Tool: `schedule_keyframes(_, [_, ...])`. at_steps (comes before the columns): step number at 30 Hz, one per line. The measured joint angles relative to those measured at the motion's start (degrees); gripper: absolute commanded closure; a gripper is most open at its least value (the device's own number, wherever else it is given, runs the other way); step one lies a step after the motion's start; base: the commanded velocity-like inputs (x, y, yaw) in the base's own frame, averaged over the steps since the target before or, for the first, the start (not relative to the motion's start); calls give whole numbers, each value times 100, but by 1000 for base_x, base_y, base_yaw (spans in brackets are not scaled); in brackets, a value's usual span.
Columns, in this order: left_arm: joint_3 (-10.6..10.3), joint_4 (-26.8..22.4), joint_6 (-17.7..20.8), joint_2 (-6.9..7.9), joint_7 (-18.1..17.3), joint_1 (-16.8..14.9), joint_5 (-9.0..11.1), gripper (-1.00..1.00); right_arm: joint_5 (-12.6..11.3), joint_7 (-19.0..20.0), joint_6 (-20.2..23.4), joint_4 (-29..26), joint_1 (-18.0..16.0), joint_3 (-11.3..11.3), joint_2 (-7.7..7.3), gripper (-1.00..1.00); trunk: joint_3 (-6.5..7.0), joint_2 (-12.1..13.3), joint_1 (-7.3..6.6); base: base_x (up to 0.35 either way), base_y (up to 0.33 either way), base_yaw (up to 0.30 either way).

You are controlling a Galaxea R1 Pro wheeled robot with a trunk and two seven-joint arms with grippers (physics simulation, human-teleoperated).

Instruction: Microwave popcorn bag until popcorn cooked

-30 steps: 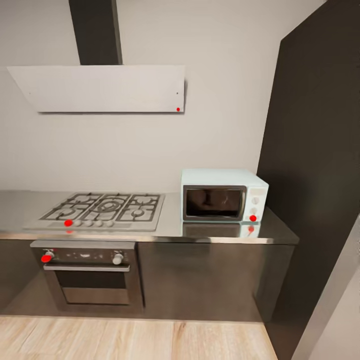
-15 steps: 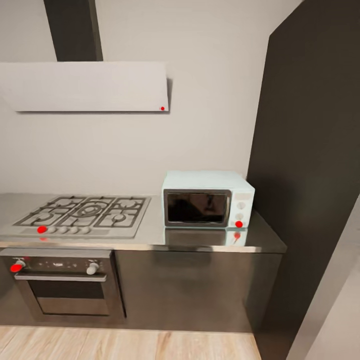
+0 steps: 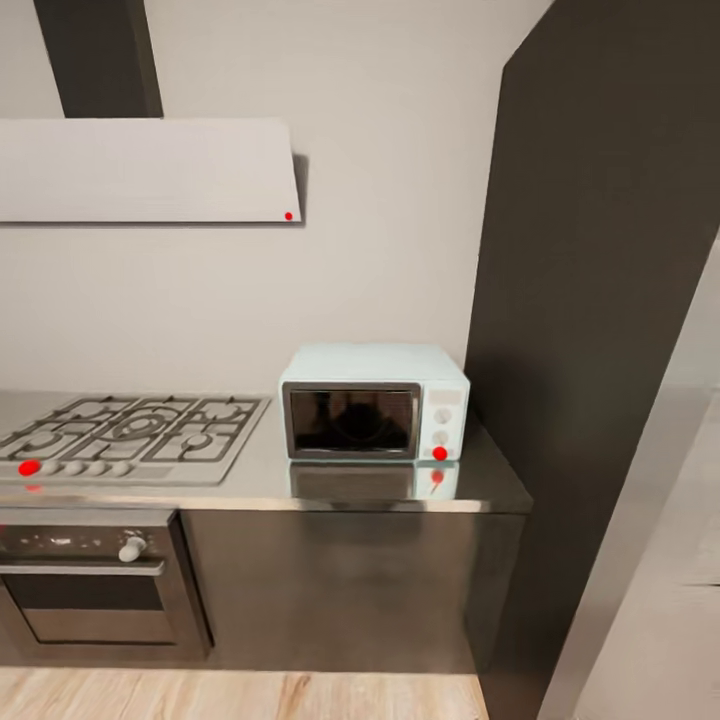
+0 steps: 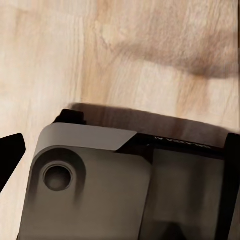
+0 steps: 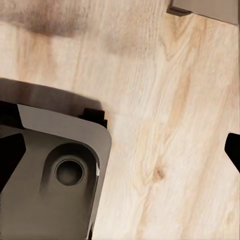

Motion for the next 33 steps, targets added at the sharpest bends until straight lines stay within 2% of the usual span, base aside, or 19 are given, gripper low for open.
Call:
schedule_keyframes(6, [2,0,-7,0,0,-1,5,-100,1,2,6,-1,0,-1,8,-100,0,1,0,3,-8,-182])
schedule_keyframes(24, [1,-1,-7,0,0,2,5,-100,-7,1,54,1,-1,-6,-8,-100,0,1,0,0,0,-6])
schedule_keyframes(33, [1,-3,-4,0,-56,-1,-15,-100,46,4,17,1,0,15,17,-100,0,0,-3,289,0,0])
